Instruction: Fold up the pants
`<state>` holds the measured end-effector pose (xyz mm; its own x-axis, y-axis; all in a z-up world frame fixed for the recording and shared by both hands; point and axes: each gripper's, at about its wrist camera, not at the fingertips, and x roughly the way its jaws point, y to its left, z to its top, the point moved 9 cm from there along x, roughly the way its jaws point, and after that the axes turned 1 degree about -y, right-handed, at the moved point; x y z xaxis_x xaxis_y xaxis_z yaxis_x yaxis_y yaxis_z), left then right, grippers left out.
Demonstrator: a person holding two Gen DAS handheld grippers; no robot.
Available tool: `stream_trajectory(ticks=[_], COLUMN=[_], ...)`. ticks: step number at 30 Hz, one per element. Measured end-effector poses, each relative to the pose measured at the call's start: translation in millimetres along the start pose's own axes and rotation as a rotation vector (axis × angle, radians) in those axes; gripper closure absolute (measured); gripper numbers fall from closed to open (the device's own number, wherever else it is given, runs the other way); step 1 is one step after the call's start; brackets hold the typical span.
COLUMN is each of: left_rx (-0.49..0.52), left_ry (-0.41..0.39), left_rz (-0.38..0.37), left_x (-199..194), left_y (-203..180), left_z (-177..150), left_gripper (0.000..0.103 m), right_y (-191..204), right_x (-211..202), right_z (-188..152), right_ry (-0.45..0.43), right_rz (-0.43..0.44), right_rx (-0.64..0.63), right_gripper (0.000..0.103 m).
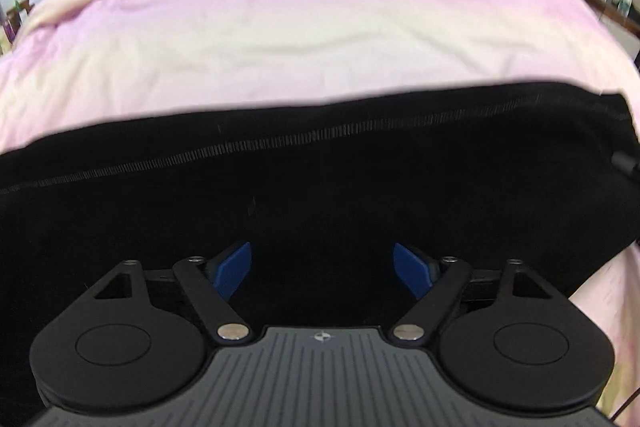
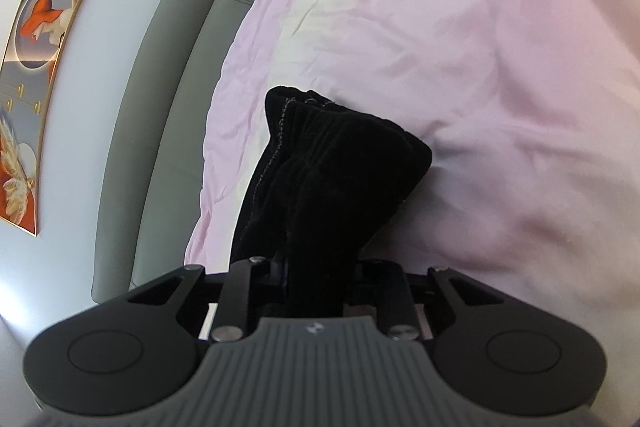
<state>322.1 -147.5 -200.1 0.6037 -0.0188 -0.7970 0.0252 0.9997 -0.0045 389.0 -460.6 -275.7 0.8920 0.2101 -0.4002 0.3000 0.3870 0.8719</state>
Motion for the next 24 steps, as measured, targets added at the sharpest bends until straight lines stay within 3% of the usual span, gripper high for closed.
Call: stream_trajectory(ticks=[3,7,9,12,14,17,19,24], left_rx=[-0.004,0.0,-0.008,-0.096,-0.179,-0.209,-0.214,-0.296], left_ry=[0.006,0.035,0.05,0.036,0.006,-0.056,-0.08,-0.135], left_rz=[-0.009,-0.009,-0.013,-0.052,-0.079,-0.072,-0.06,-0.027], left_x=[6,10,11,3,-12,-40,-56,-103], left_y=[2,0,1,12,30,66,92,173], left_z=[-14,-11,-8,0,5,9,8,-3], left_gripper=[0.01,0.007,0.007,0.013,0.016,0.015,0.015,0.013], right_y=[-2,-5,10,58,85,102,102,66], right_x=[1,0,-10,-22,-29,-34,-34,-34], right_z=[-1,-3,-2,-7,-13,-22,-23,-10], right_ry=[0.0,-0.004,-0.056,-0.154,-0.187,-0.195,-0.188,-0.136], right_rz=[-0.002,-0.004,-0.018,0.002,0.051,0.067,0.06,0.062], right_rx=[-0.01,0.006,-0.1,-0.374,-0.469,-0.528,-0.509,-0.173], right_gripper=[0.084,0.084,0.085,0.085,0.086,0.086,0.086,0.088])
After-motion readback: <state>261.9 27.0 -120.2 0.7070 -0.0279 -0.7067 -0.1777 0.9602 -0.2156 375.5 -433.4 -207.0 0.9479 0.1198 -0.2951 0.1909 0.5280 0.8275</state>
